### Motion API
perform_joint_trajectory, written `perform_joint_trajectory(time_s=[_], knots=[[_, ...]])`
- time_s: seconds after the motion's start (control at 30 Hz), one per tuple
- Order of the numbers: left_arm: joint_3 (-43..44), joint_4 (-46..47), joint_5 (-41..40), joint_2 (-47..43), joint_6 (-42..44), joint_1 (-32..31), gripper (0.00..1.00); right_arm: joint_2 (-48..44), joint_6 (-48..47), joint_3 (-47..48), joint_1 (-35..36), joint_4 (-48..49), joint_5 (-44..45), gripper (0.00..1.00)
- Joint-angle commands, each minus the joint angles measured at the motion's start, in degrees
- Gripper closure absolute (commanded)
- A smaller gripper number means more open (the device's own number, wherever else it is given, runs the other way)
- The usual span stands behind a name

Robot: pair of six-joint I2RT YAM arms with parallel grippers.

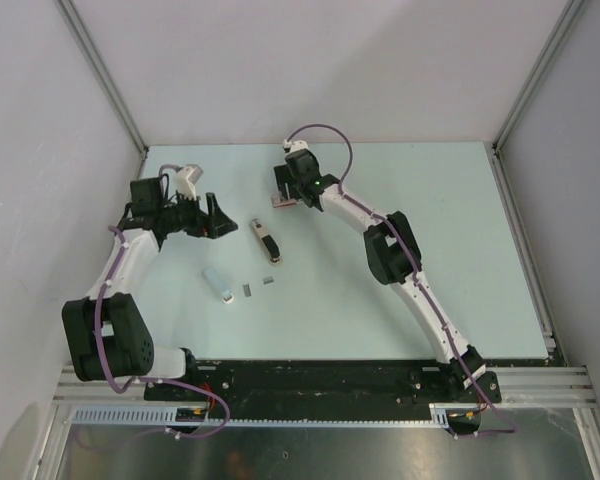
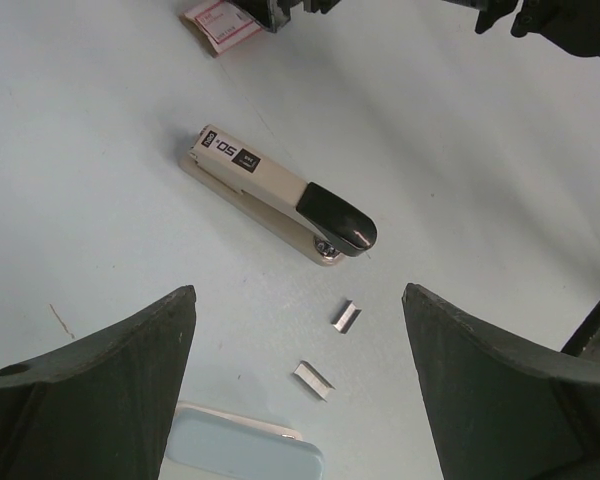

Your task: Unload the staples from the stapler

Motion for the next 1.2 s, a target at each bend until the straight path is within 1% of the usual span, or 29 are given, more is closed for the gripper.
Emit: perform_joint_trajectory(time_s=[0.0, 0.13, 0.3, 0.57, 0.8, 0.97, 1.17], knots=[[0.5, 0.0, 1.8, -3.3, -0.1, 0.3, 0.11, -4.5, -1.0, -5.5, 0.6, -8.1, 2.2, 0.23], [0.2, -0.3, 1.9, -5.0, -0.1, 0.3, 0.11, -7.8, -0.8, -11.4, 0.8, -9.1, 3.6, 0.26], [-0.2, -1.0, 2.1, -7.3, -0.2, 0.3, 0.11, -13.8, 0.0, -20.8, 1.2, -7.3, 5.1, 0.27], [-0.6, -2.3, 2.0, -11.1, 0.3, 0.3, 0.11, -22.5, 3.8, -37.8, 1.3, -3.2, 5.4, 0.31], [-1.0, -3.4, 1.9, -13.4, 0.9, 0.3, 0.11, -28.8, 7.8, -50.1, 1.9, -0.9, 5.8, 0.34], [-1.1, -3.9, 2.4, -14.4, 0.9, 0.3, 0.11, -32.7, 11.6, -55.8, 2.7, -0.9, 7.7, 0.36], [-1.1, -4.4, 2.8, -15.6, 0.9, 0.3, 0.11, -35.1, 15.9, -58.8, 4.9, -3.2, 11.2, 0.36]])
